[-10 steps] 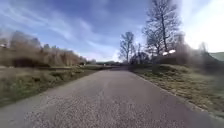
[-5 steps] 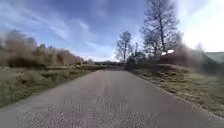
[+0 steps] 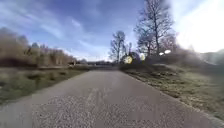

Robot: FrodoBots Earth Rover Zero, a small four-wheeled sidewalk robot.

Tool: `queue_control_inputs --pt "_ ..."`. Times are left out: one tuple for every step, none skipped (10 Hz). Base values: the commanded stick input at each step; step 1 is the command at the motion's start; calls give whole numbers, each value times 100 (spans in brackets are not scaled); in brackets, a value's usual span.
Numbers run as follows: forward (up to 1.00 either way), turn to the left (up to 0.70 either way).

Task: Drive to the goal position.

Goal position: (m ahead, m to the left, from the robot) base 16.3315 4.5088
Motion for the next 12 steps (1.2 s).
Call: queue_control_inputs --pt "100 0" --pt "100 0" --pt "100 0" --pt "100 0" --pt "100 0" --pt "100 0" --pt "100 0" --pt "100 0" --pt "100 0" --pt "100 0" --pt "100 0" --pt "100 0"
